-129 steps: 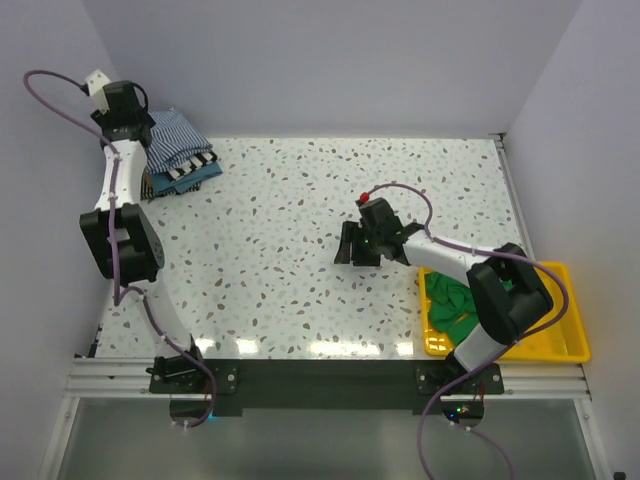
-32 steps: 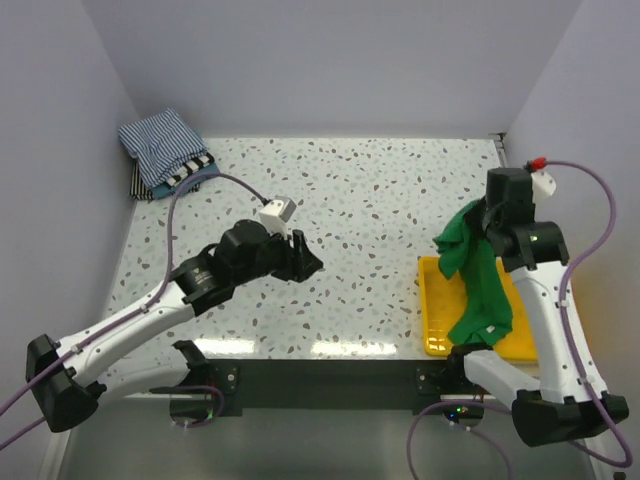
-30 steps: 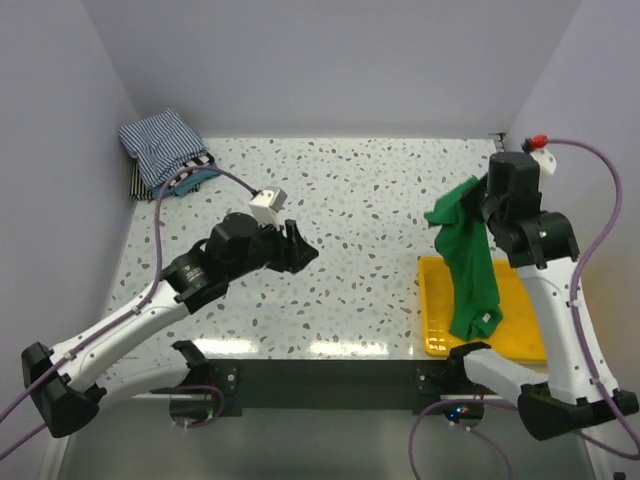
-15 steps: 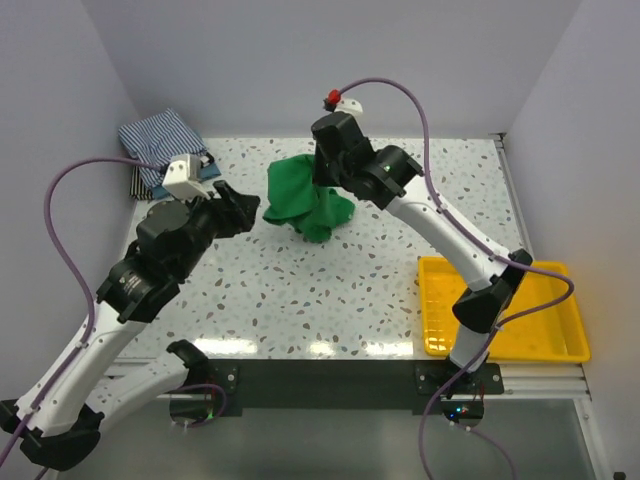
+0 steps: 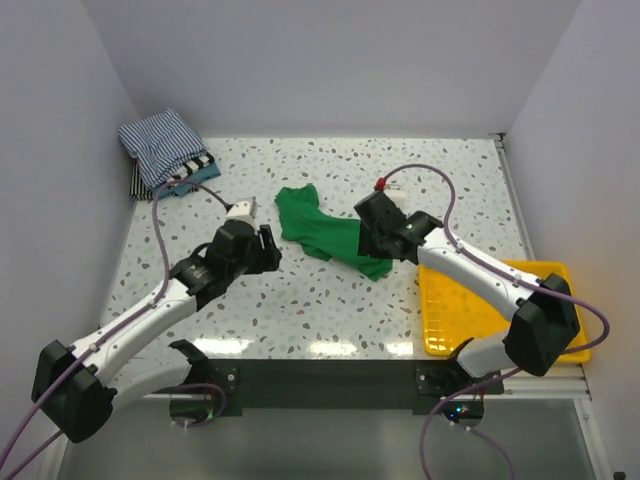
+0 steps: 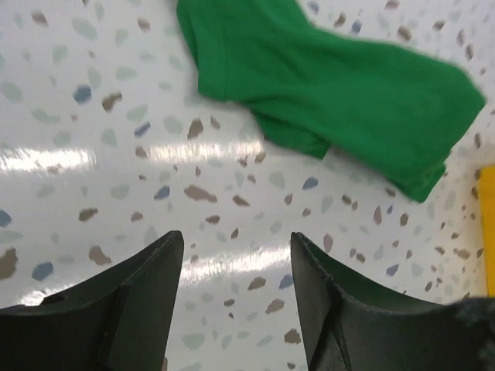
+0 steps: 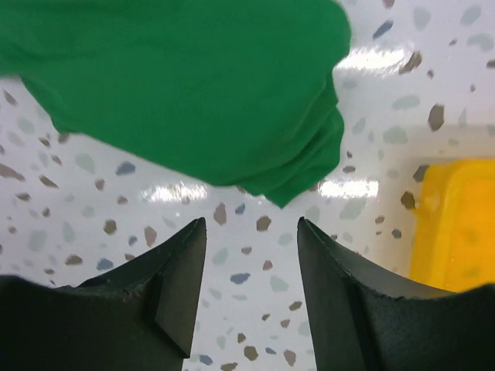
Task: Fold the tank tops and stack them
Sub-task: Move the tank top to the center of the board, then flatten the tank top out
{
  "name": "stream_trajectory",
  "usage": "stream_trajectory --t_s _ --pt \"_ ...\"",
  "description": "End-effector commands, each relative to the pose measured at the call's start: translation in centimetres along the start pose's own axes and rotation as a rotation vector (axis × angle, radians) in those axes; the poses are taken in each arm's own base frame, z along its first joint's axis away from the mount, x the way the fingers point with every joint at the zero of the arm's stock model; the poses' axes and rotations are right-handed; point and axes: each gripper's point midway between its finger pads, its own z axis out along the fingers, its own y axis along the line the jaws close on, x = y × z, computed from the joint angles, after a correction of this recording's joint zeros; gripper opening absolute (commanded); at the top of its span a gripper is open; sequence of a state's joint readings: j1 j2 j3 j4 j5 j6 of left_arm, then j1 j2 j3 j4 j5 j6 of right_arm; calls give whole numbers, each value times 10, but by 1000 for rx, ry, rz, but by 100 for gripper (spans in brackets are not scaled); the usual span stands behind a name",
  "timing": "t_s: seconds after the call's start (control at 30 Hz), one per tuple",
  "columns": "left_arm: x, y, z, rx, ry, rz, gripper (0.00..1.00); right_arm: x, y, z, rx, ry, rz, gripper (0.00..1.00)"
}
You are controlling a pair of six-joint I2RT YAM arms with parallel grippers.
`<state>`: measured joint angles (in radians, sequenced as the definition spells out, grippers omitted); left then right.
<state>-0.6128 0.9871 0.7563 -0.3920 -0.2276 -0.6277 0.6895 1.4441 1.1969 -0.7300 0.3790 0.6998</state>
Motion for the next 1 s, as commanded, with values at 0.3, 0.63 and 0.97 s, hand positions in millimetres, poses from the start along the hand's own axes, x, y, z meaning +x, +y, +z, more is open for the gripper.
stream_trajectory --t_s 0.3,0.63,0.97 --pt "50 -43 82 188 139 -144 57 70 18 43 176 -17 -285 52" --pt "43 -53 149 127 123 -175 64 81 -10 55 328 6 -365 54" --pt "35 -51 189 34 107 -188 30 80 -10 64 321 29 -411 12"
